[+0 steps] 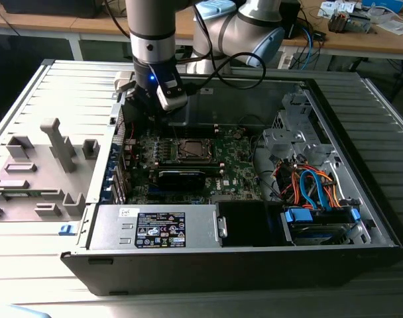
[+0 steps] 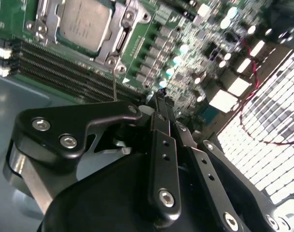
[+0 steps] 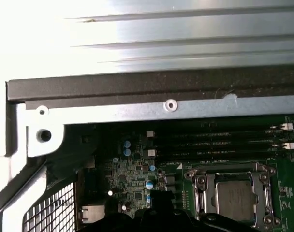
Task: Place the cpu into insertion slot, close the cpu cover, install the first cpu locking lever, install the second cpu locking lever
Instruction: 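Install the first cpu locking lever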
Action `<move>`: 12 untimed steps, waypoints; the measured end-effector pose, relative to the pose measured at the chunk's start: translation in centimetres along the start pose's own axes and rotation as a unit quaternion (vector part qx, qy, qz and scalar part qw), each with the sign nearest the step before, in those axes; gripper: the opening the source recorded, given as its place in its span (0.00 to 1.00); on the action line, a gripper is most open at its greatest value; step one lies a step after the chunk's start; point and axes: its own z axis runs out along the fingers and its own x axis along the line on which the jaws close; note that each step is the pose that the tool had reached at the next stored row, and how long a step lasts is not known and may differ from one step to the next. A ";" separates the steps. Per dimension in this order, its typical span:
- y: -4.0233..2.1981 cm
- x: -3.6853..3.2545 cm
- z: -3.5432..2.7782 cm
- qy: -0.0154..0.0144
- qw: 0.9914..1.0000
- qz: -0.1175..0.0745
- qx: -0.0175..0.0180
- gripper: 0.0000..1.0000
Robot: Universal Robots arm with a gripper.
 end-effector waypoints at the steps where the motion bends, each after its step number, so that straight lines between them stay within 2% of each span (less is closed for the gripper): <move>1: 0.01 -0.01 0.03 0.000 1.000 0.000 0.000 0.11; 6: 0.50 -0.38 0.12 0.001 1.000 -0.010 0.000 0.11; 12: 0.79 -1.73 0.14 0.002 1.000 -0.022 0.000 0.11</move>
